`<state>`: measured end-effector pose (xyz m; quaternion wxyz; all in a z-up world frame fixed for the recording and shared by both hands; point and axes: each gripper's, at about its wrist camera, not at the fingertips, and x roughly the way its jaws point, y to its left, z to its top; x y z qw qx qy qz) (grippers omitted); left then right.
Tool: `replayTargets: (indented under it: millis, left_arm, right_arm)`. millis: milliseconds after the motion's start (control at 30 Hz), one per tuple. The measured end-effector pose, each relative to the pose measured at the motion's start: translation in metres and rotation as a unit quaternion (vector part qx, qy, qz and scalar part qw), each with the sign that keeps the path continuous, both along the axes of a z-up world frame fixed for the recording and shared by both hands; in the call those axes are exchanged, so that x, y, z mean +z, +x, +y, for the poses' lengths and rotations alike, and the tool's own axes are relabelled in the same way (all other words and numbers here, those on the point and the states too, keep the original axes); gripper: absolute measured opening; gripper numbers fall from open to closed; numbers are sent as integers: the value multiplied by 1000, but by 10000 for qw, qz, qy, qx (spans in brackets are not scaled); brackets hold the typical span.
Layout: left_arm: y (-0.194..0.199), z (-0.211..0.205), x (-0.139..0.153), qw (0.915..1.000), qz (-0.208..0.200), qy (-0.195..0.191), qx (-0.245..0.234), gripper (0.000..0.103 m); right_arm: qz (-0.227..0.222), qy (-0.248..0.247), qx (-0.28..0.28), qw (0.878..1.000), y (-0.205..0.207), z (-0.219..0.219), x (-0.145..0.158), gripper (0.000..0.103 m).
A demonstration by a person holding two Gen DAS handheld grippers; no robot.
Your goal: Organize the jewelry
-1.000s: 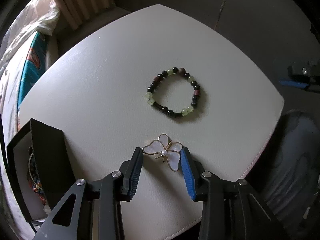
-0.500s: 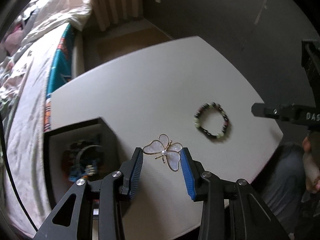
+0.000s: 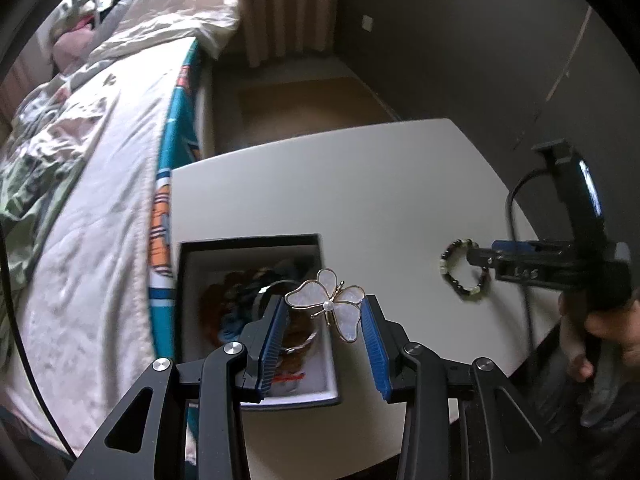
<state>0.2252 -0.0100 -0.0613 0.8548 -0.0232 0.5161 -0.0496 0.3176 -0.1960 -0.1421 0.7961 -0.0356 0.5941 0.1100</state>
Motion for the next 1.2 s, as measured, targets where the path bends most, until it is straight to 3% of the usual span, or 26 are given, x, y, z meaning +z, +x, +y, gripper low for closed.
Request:
replayTargets:
  millis: [67, 467, 833, 933, 1000, 1200]
  left_arm:
    - [-2, 8, 2, 9999, -12, -66, 111, 40]
    - [-14, 45, 21, 9981, -215, -329, 478, 40]
    - [-20, 68, 22, 9951, -132, -750, 637, 41]
    - [-22, 75, 20, 9936, -24, -906, 680, 53]
    - [-26, 82, 22, 9917, -79, -1041, 747, 67]
    - [-37, 101, 30, 9890, -233, -1137, 919, 71]
  right_arm:
    - [-6, -178, 31, 9998, 0, 5, 0, 11]
    - [-457, 644, -20, 9969, -19, 11, 62, 10]
    - [-895, 945, 311, 9910, -40, 40, 115, 10]
    - [-943, 1022, 442, 9893, -45, 56, 124, 11]
    - [-985, 1034, 529, 9883, -50, 65, 130, 10]
    - [-1017, 1110, 811, 9853, -57, 95, 138, 10]
